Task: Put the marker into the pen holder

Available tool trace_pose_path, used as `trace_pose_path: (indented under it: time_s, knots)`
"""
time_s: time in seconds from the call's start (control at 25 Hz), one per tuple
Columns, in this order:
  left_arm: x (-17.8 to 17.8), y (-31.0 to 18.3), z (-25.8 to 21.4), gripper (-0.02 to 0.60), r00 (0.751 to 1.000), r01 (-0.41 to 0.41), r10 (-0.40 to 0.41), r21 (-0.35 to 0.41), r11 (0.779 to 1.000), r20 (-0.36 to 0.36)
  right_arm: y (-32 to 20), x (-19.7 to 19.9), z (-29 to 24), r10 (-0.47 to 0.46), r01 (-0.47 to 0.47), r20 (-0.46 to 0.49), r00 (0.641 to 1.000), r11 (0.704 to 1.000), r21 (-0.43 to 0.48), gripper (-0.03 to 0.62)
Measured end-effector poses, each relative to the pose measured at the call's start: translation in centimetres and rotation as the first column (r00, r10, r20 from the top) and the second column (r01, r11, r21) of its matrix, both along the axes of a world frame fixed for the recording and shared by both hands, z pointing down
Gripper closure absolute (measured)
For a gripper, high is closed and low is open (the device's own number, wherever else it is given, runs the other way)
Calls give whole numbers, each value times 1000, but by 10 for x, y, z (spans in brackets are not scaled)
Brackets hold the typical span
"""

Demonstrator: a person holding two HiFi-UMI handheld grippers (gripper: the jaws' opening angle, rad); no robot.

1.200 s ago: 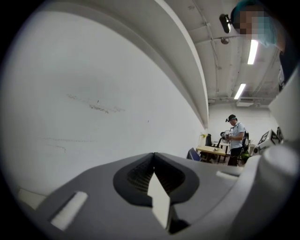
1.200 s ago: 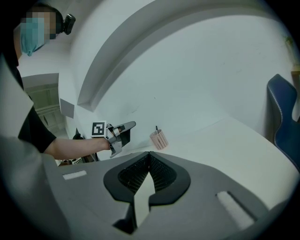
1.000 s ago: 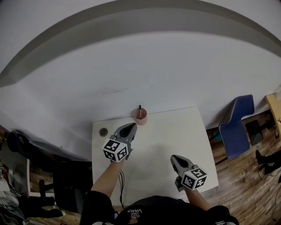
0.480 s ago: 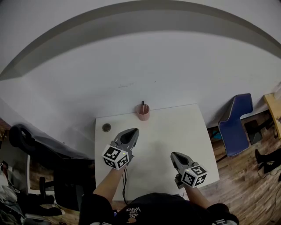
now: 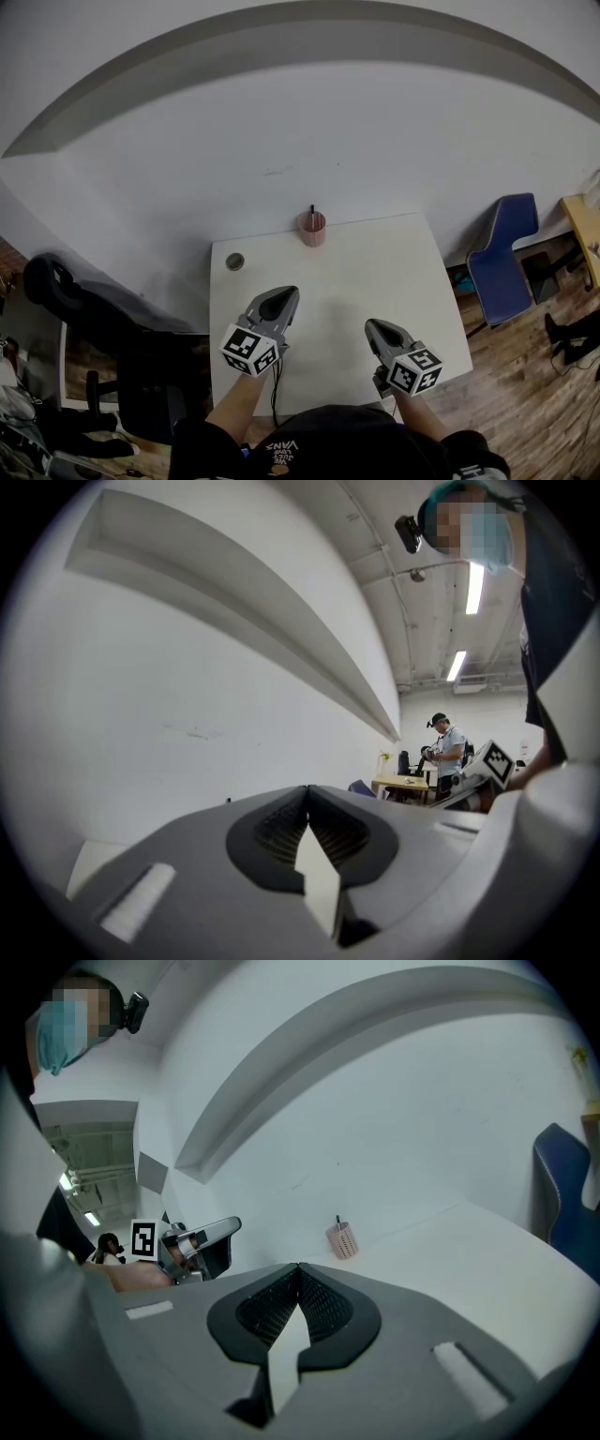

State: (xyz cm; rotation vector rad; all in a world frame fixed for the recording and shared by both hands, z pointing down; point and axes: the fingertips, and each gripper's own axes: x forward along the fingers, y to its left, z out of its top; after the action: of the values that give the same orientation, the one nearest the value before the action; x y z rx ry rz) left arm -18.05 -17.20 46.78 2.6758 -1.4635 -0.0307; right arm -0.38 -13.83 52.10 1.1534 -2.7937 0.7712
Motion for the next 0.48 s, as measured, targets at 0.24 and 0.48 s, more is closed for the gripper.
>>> trace_pose_path:
  time_s: [0.24,0.48]
  knots:
    - [-4,32,6,528,1000,8,-9,-12,1000,-23,19,-6,-3,-2,2,6,1000,1000,13,594]
    - [-5,59,10,528,999,25,-26,-9,1000,-35,33,-9,-1,3,-3,9,1000,1000,17,594]
